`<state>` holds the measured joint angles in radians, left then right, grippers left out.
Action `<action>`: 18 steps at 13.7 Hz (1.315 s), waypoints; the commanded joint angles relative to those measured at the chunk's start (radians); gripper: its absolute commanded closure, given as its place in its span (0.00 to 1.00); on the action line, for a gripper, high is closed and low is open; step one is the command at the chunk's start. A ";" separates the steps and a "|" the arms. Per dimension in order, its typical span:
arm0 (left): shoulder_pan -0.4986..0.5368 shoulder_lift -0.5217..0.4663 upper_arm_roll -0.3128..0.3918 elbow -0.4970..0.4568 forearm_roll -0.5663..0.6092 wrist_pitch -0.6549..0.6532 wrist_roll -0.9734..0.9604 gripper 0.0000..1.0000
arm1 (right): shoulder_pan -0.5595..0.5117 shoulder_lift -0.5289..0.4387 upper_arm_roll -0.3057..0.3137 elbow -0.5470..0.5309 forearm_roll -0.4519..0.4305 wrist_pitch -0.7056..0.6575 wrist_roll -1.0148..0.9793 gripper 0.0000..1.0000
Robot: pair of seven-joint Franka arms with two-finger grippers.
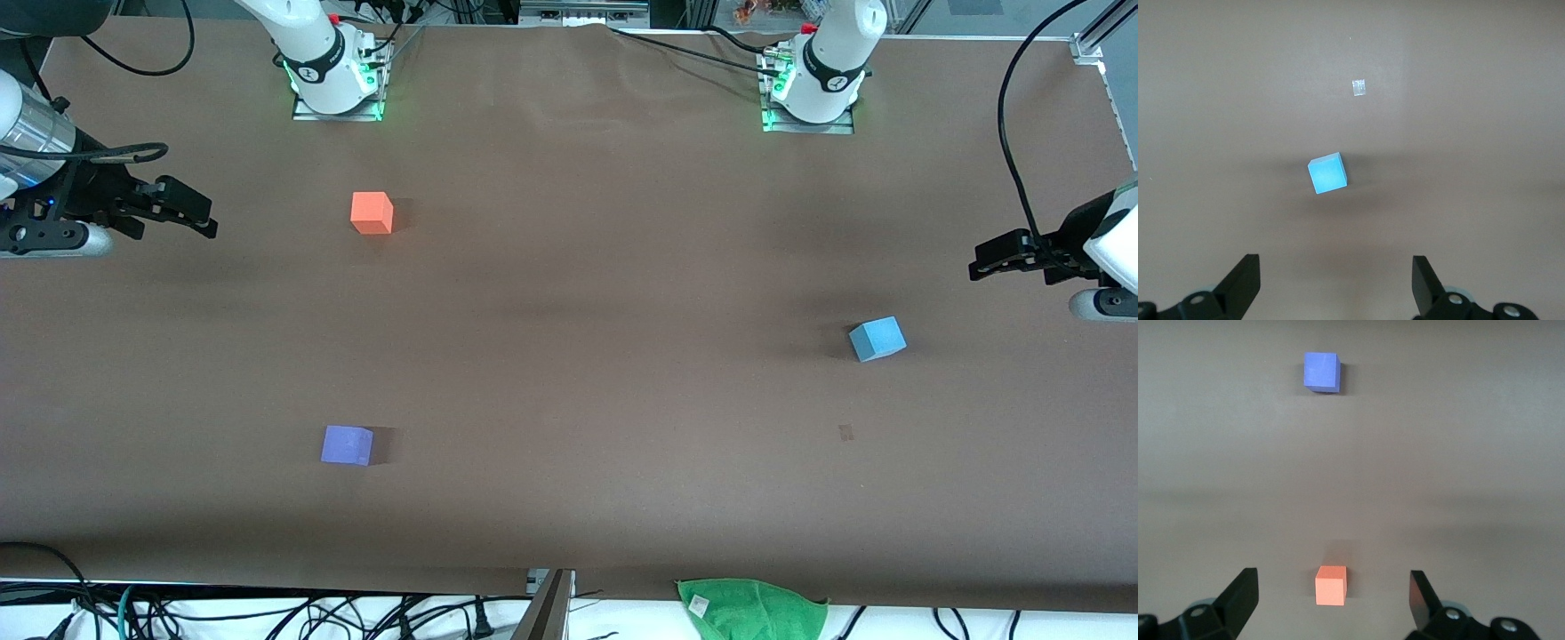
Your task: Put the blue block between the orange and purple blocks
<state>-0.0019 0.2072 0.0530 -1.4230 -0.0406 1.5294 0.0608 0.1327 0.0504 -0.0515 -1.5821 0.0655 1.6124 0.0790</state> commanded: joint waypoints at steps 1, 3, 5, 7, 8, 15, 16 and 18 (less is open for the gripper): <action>0.005 0.017 -0.001 0.036 0.004 -0.023 0.014 0.00 | -0.005 0.003 0.004 0.017 0.013 -0.009 -0.005 0.00; 0.003 0.017 -0.001 0.036 0.004 -0.023 0.013 0.00 | -0.005 0.003 0.004 0.017 0.013 -0.009 -0.005 0.00; 0.000 0.017 -0.001 0.035 0.011 -0.041 0.010 0.00 | -0.005 0.003 0.004 0.017 0.013 -0.009 -0.005 0.00; 0.002 0.020 0.001 0.035 0.016 -0.089 0.005 0.00 | -0.005 0.003 0.004 0.017 0.013 -0.009 -0.005 0.00; 0.003 0.027 0.001 0.033 0.015 -0.089 0.005 0.00 | -0.004 0.003 0.004 0.017 0.013 -0.009 -0.005 0.00; 0.005 0.185 0.005 0.027 0.022 -0.045 -0.085 0.00 | -0.004 0.003 0.004 0.017 0.013 -0.009 -0.005 0.00; 0.002 0.220 0.007 0.020 0.036 0.022 -0.090 0.00 | -0.004 0.003 0.004 0.017 0.013 -0.009 -0.005 0.00; 0.017 0.276 0.004 0.009 0.071 0.077 -0.098 0.00 | -0.004 0.003 0.004 0.017 0.013 -0.009 -0.004 0.00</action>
<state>0.0080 0.4286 0.0600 -1.4297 -0.0033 1.5764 -0.0162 0.1328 0.0504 -0.0513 -1.5816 0.0656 1.6124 0.0790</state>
